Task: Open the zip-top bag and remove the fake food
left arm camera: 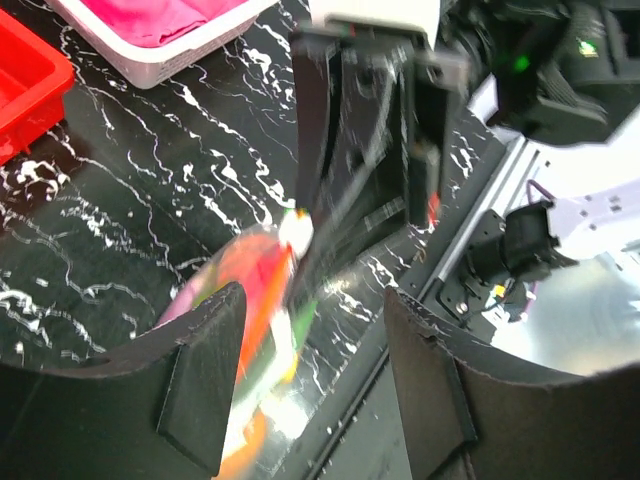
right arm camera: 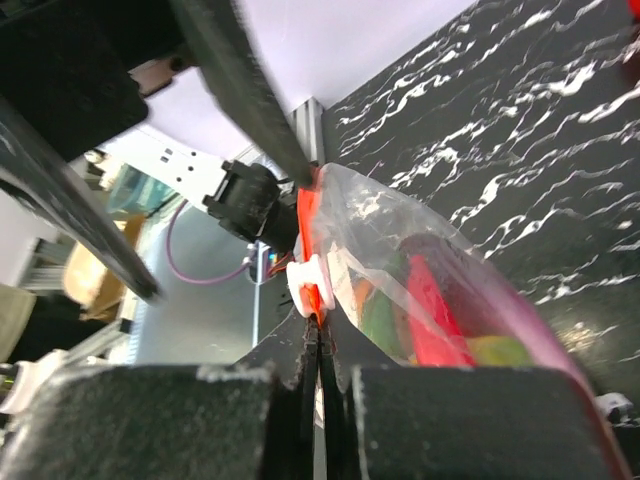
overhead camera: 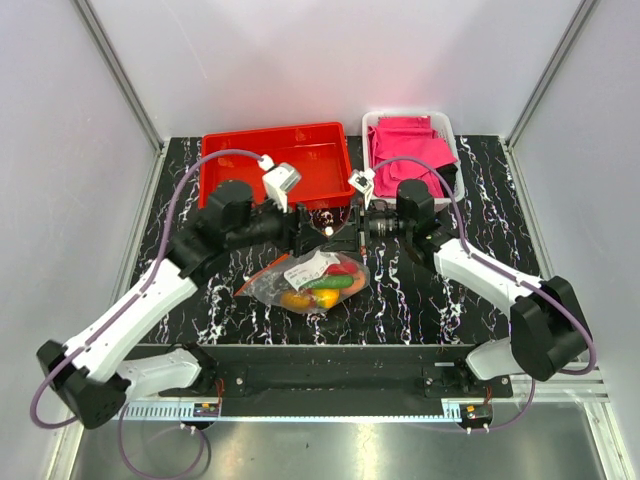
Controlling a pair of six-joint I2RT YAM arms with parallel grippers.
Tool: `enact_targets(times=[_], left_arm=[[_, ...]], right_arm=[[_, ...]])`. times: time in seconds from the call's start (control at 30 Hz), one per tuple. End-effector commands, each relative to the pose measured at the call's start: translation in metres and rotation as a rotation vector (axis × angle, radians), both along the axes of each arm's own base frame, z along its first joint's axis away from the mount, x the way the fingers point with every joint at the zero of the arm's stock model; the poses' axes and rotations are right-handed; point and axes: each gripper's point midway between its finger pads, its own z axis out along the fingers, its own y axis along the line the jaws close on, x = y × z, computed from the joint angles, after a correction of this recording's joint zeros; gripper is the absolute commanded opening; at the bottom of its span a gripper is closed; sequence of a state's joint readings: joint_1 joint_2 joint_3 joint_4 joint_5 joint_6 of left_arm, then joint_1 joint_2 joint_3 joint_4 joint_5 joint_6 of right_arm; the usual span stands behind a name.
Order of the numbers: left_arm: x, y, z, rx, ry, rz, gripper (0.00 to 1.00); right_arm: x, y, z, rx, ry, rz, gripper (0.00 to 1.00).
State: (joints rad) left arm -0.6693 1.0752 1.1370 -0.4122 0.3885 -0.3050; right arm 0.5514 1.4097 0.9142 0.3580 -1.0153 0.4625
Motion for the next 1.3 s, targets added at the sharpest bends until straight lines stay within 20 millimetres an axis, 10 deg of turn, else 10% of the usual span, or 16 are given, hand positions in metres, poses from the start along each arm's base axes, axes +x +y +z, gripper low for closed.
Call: enact_targets(times=[0.0,0.37,0.83,1.27], left_arm=[[0.019,-0.021,0.032,-0.057,-0.122,-0.055,0.6],[0.023,-0.033,0.011,-0.039,-0.056,-0.123,0.33],[0.015,-0.028,-0.008,-0.143,0.079,-0.158,0.35],[0.007,-0.024,-0.013,-0.147,0.105,-0.188,0.0]], right_arm=[[-0.006,0.001,0.022,0.038,0.005,0.054,0.0],[-0.012,-0.002,0.017,0.019,0.012,0.068,0.0],[-0.017,-0.004,0.02,0.039,0.001,0.075,0.0],[-0.005,-0.005,0.025,0.042,-0.008,-0.022,0.0]])
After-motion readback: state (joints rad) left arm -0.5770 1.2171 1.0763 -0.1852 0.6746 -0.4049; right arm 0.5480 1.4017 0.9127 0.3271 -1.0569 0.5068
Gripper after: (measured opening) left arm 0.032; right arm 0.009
